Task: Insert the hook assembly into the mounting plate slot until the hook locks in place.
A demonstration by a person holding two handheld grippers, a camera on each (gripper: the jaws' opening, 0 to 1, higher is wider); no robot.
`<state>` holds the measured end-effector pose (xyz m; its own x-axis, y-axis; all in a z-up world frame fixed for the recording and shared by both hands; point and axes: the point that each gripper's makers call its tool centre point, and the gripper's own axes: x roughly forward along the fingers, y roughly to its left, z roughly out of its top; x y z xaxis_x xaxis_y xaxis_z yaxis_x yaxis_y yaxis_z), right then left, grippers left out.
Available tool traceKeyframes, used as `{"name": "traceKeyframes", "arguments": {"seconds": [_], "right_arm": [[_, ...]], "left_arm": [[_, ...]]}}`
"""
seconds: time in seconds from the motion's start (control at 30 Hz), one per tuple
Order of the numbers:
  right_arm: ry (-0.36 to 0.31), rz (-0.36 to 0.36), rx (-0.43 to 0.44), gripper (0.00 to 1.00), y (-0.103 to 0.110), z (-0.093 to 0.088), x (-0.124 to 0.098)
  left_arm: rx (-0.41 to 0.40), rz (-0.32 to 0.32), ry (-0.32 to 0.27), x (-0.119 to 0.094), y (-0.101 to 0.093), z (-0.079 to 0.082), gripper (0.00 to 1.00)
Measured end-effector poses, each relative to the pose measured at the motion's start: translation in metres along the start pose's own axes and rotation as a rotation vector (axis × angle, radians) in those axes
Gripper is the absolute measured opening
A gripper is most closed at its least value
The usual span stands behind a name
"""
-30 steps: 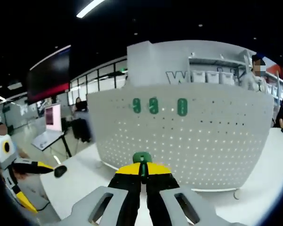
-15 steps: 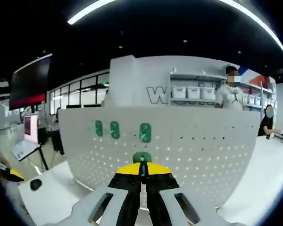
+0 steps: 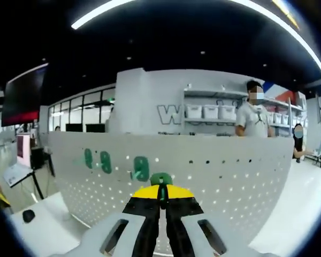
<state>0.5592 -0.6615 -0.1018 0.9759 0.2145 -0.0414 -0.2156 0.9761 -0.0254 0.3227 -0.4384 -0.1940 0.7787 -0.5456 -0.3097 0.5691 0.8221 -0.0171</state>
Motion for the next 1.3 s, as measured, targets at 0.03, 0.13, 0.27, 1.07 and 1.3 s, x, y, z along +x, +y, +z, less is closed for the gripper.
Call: {"name": "traceKeyframes", "arguments": {"seconds": [0.03, 0.13, 0.27, 1.07, 1.3], "right_arm": [[-0.007, -0.005, 0.002, 0.01, -0.001, 0.002, 0.002], [-0.027, -0.020, 0.007, 0.01, -0.004, 0.008, 0.011], [-0.045, -0.036, 0.016, 0.01, -0.008, 0.012, 0.018], [-0.074, -0.070, 0.021, 0.01, -0.013, 0.013, 0.036], [-0.070, -0.075, 0.039, 0.01, -0.015, 0.009, 0.035]], "left_arm": [[0.006, 0.003, 0.002, 0.000, 0.000, 0.000, 0.88], [0.000, 0.003, -0.006, 0.000, 0.001, 0.002, 0.88], [0.003, 0.010, -0.006, -0.001, 0.003, 0.005, 0.88], [-0.030, 0.003, -0.012, 0.005, 0.008, 0.009, 0.87], [-0.021, 0.006, -0.015, 0.007, 0.010, 0.011, 0.88]]}}
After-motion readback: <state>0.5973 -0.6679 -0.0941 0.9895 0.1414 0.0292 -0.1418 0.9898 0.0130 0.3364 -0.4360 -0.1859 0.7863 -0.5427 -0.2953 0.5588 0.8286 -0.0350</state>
